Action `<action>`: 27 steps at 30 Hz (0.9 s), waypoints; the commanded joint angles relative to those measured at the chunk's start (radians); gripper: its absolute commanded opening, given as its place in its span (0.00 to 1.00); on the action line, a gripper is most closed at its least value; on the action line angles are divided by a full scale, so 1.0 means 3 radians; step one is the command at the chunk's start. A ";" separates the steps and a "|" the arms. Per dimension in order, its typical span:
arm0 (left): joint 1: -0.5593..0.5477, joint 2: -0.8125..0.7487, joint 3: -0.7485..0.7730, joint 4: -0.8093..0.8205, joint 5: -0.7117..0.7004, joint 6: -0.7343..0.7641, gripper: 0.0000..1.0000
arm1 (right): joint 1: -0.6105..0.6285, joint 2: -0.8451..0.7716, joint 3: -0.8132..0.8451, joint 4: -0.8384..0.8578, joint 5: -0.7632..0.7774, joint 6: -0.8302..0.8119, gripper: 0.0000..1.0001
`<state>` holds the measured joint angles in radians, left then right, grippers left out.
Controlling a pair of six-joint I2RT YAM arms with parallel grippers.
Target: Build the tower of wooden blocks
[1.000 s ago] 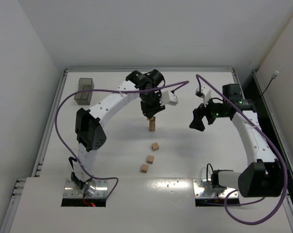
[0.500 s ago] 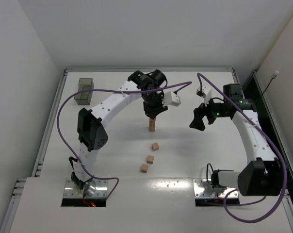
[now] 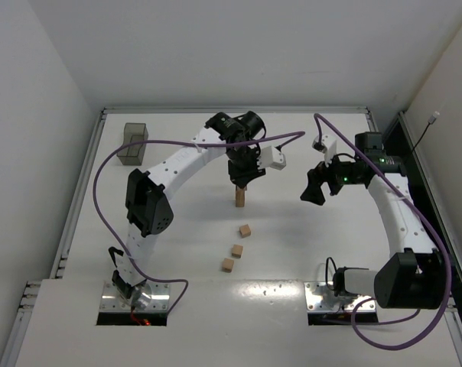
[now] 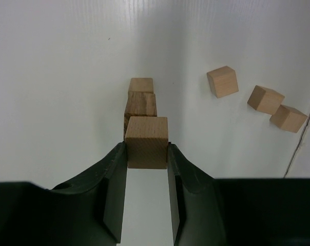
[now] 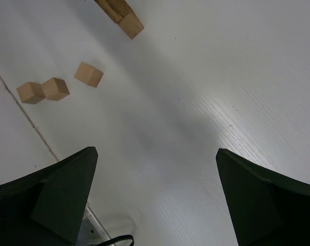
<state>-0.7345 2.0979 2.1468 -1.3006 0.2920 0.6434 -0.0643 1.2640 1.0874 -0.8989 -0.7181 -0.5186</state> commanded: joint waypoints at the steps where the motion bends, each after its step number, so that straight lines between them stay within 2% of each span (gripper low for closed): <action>1: -0.0047 -0.0013 0.0136 -0.0006 0.0004 0.0085 0.00 | -0.0021 -0.0021 0.0052 0.0072 -0.0148 0.0006 0.98; 27: -0.0047 0.0048 0.0136 -0.0006 -0.0166 0.0223 0.00 | -0.0082 -0.0021 0.0052 0.0102 -0.0209 0.0036 0.98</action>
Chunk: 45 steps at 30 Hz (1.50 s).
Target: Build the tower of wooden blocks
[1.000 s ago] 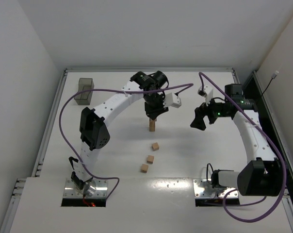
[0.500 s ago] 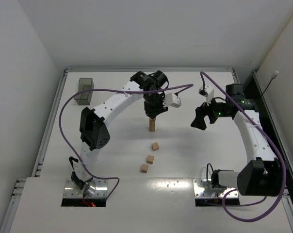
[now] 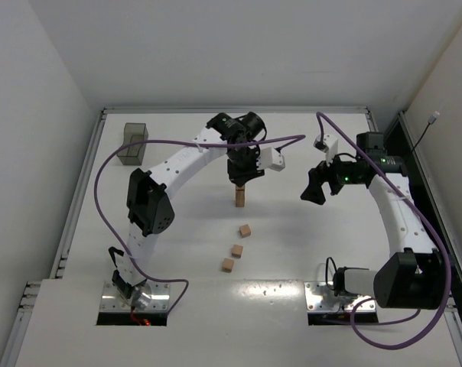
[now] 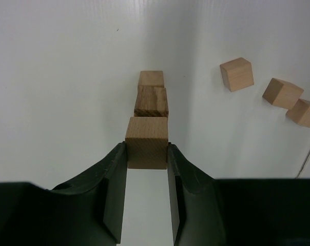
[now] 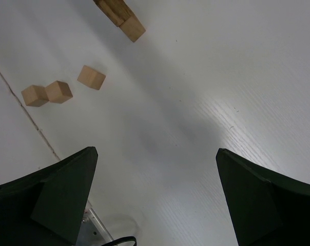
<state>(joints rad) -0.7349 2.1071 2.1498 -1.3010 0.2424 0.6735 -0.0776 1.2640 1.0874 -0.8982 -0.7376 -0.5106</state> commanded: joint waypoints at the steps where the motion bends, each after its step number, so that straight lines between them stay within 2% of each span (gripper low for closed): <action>1: -0.0046 0.0017 0.0126 -0.0004 0.0000 0.0122 0.00 | -0.0038 -0.0021 0.0052 0.0100 -0.0144 0.0010 0.98; 29: -0.0046 0.0109 0.0126 -0.0004 0.0030 0.0153 0.01 | -0.0038 0.0072 0.0082 0.0100 -0.0175 0.0010 0.98; 40: -0.0046 0.0109 0.0126 -0.0004 0.0030 0.0153 0.09 | -0.0038 0.0072 0.0082 0.0100 -0.0205 0.0010 0.98; 45: -0.0076 0.0074 0.0095 -0.0004 0.0030 0.0153 0.23 | -0.0038 0.0102 0.0082 0.0100 -0.0205 0.0010 0.98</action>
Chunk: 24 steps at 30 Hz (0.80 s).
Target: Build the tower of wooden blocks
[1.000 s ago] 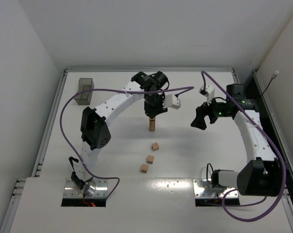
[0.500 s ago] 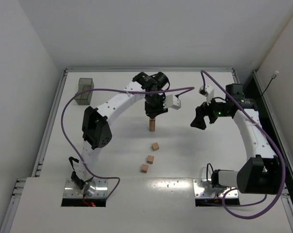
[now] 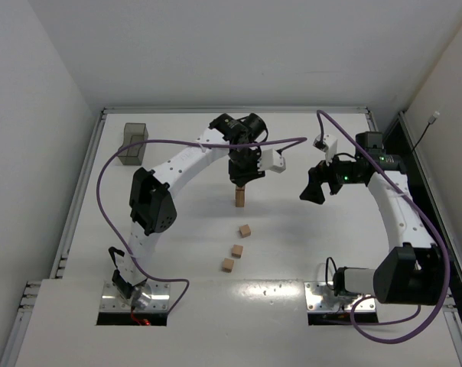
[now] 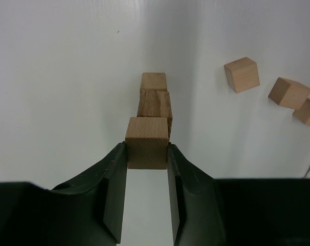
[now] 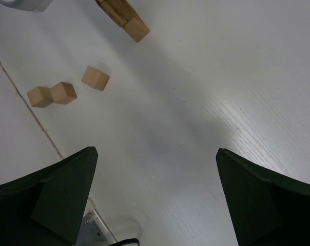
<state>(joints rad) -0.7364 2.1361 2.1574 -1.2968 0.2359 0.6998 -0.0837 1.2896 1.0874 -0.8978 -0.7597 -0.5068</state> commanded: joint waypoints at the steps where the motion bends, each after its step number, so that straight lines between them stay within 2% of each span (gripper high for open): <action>1: -0.0071 -0.0023 0.0069 -0.0018 0.0052 0.0065 0.27 | -0.0017 0.0017 0.0082 0.0099 -0.0132 -0.0003 0.98; 2: -0.0071 -0.0023 0.0069 -0.0018 0.0082 0.0065 0.33 | -0.0017 0.0017 0.0082 0.0099 -0.0132 -0.0003 0.98; 5: -0.0071 -0.0054 0.0069 -0.0018 0.0083 0.0065 0.43 | -0.0017 0.0017 0.0082 0.0099 -0.0132 -0.0003 0.98; 6: -0.0071 -0.0054 0.0069 -0.0018 0.0113 0.0065 0.51 | -0.0017 0.0017 0.0082 0.0099 -0.0132 -0.0003 0.98; 8: -0.0071 -0.0084 0.0069 -0.0018 0.0113 0.0065 0.57 | -0.0017 0.0017 0.0082 0.0099 -0.0132 -0.0003 0.98; 9: -0.0071 -0.0084 0.0069 -0.0018 0.0113 0.0065 0.64 | -0.0017 0.0017 0.0082 0.0099 -0.0132 -0.0003 0.98; 11: -0.0071 -0.0115 0.0069 -0.0018 0.0144 0.0035 0.69 | -0.0017 0.0017 0.0082 0.0099 -0.0132 -0.0003 0.98; 18: -0.0036 -0.0222 0.0202 -0.0018 0.0108 -0.0062 0.72 | -0.0048 0.0017 0.0082 0.0099 -0.0132 -0.0003 0.98; 23: 0.0291 -0.0421 0.0427 -0.0018 0.0118 -0.0292 0.74 | -0.0048 -0.0018 0.0082 0.0139 -0.0035 0.0027 0.98; 24: 0.0449 -0.0467 0.0478 -0.0018 0.0179 -0.0414 0.74 | -0.0008 -0.0069 0.0082 0.0139 -0.0035 0.0027 0.98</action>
<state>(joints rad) -0.6964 2.1174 2.2272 -1.3006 0.2550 0.6487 -0.0914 1.2915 1.0874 -0.8951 -0.7582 -0.5022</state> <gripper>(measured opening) 0.734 0.981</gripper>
